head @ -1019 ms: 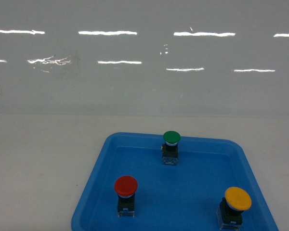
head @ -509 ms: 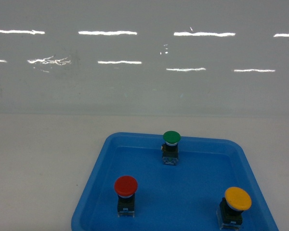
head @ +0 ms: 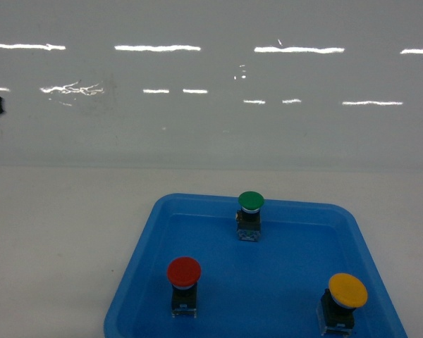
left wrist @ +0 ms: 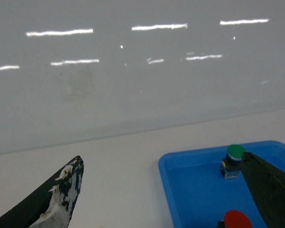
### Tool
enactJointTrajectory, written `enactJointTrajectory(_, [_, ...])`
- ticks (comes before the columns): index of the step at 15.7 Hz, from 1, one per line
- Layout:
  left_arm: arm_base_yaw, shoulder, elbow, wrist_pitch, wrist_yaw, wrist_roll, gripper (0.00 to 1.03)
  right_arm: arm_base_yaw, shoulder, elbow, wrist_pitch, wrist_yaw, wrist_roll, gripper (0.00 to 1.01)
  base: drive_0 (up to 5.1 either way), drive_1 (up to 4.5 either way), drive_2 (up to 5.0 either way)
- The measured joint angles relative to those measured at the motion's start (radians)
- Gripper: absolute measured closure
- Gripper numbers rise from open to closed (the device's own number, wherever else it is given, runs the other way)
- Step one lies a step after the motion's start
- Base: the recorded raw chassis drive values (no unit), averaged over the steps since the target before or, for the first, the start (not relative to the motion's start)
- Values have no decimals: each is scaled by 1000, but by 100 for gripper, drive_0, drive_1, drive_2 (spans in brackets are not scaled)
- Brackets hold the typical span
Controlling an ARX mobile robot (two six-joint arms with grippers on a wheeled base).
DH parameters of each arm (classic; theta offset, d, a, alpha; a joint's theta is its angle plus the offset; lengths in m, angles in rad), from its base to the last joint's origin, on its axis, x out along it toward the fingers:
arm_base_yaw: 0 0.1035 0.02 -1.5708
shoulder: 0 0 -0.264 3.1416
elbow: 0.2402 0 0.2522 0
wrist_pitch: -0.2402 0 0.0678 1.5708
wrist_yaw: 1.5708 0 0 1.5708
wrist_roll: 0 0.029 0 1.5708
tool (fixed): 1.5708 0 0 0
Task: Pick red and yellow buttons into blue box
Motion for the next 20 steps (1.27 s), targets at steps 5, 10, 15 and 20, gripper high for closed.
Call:
enactJointTrajectory(5, [-64, 418, 204, 50, -50, 27, 5, 45, 460, 150, 73, -62, -24, 3, 0, 0, 0])
enactJointTrajectory(10, [-60, 420, 200, 46, -70, 37, 5, 57, 462, 148, 85, -28, -51, 3, 0, 0, 0])
enactJointTrajectory(15, [-61, 420, 200, 47, -70, 45, 5, 54, 592, 166, 121, -66, -46, 3, 0, 0, 0])
enactJointTrajectory(20, [-61, 420, 200, 47, -70, 45, 5, 48, 747, 313, 72, -151, -21, 3, 0, 0, 0])
